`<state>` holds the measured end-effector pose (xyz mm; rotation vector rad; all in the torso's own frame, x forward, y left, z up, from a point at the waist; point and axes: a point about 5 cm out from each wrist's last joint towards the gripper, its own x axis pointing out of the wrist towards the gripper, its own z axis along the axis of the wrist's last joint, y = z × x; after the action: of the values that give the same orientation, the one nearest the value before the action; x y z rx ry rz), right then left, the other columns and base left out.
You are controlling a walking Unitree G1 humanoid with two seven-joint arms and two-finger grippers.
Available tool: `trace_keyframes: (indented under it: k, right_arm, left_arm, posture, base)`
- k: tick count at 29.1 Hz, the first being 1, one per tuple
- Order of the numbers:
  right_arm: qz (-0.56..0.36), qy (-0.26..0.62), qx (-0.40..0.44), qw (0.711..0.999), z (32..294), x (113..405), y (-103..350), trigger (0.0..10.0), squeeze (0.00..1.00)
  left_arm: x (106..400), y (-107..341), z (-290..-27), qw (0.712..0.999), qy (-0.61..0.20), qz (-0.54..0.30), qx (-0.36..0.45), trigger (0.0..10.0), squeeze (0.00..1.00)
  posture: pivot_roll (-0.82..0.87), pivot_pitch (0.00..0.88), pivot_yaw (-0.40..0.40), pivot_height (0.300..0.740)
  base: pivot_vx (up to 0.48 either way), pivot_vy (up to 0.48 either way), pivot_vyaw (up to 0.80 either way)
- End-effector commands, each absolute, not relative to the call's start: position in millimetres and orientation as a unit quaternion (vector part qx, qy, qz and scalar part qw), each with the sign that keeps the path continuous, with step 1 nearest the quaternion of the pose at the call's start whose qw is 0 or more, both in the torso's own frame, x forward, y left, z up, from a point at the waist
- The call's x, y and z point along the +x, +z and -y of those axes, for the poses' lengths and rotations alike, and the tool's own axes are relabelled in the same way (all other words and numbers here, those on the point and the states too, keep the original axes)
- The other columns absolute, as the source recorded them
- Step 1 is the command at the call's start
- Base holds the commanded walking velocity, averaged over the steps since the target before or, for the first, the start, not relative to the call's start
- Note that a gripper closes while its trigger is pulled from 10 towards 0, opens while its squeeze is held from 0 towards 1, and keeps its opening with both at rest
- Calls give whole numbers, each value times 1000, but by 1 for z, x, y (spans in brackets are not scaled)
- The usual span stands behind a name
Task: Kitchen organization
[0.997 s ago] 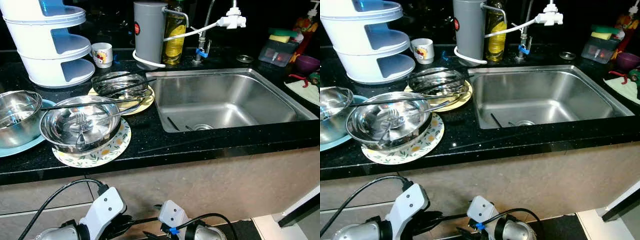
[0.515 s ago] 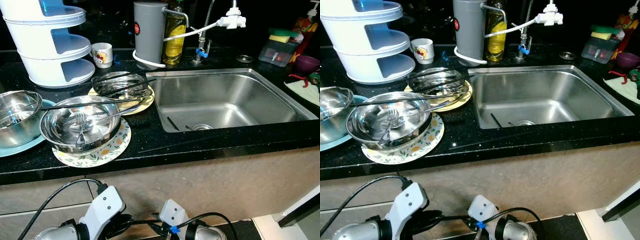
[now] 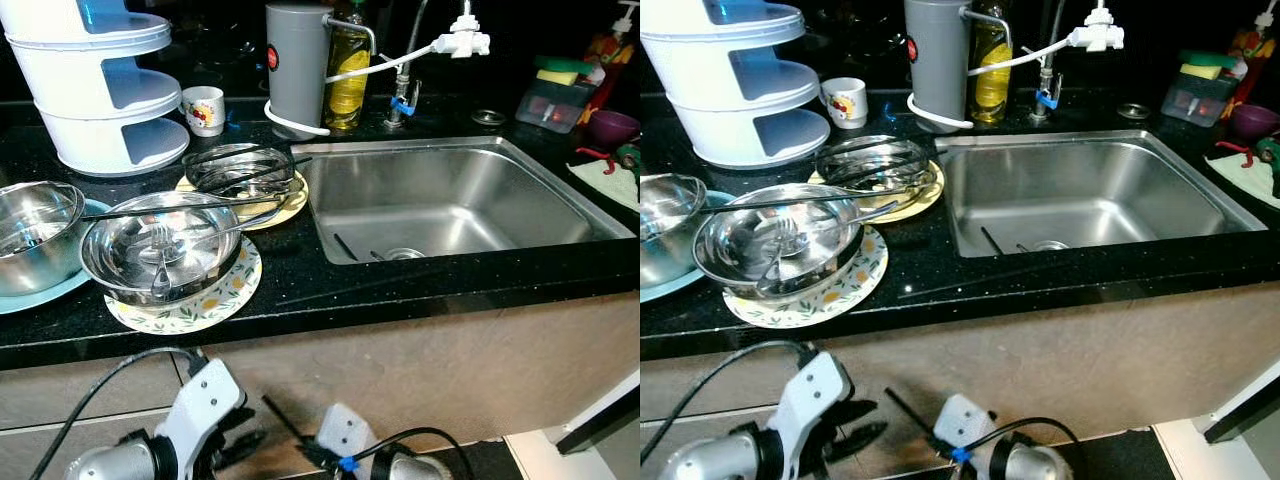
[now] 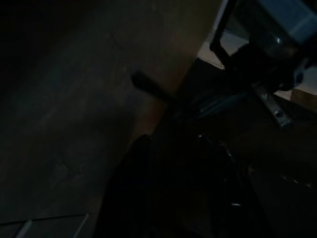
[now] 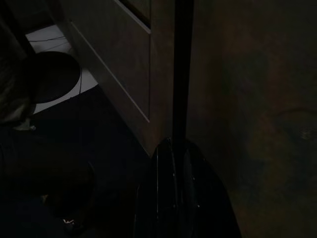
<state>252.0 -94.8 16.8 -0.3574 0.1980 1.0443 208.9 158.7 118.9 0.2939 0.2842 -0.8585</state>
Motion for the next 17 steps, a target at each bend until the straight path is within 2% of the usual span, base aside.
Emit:
trace_keyframes:
  k: [1,3,4,12,15,17]
  right_arm:
    - [-100,494,-164,848,97,249,14,0,0]
    - [-101,494,-165,847,98,248,14,0,0]
    - [-103,496,-170,845,100,247,12,0,0]
    - [-119,514,-218,821,115,232,0,0,0]
    - [-168,525,-293,781,138,214,-21,0,0]
    - [-184,521,-308,774,145,210,-26,0,0]
  left_arm:
    - [206,113,-159,886,-415,-148,146,10000,1000]
    - [206,113,-159,887,-412,-147,148,10000,1000]
    - [207,113,-160,887,-411,-147,148,10000,0]
    - [204,111,-160,878,-426,-148,161,10000,0]
    - [198,105,-161,861,-444,-163,185,10000,0]
    - [197,104,-162,858,-446,-168,194,10000,0]
  posture:
    - [-52,125,-28,740]
    - [-52,123,-28,740]
    - [-52,120,-28,740]
    - [-52,114,-29,740]
    - [-57,109,-26,740]
    - [-57,109,-26,740]
  base:
    - [0,0,0]
    - [0,0,0]
    - [0,0,0]
    - [0,0,0]
    - [0,0,0]
    - [0,0,0]
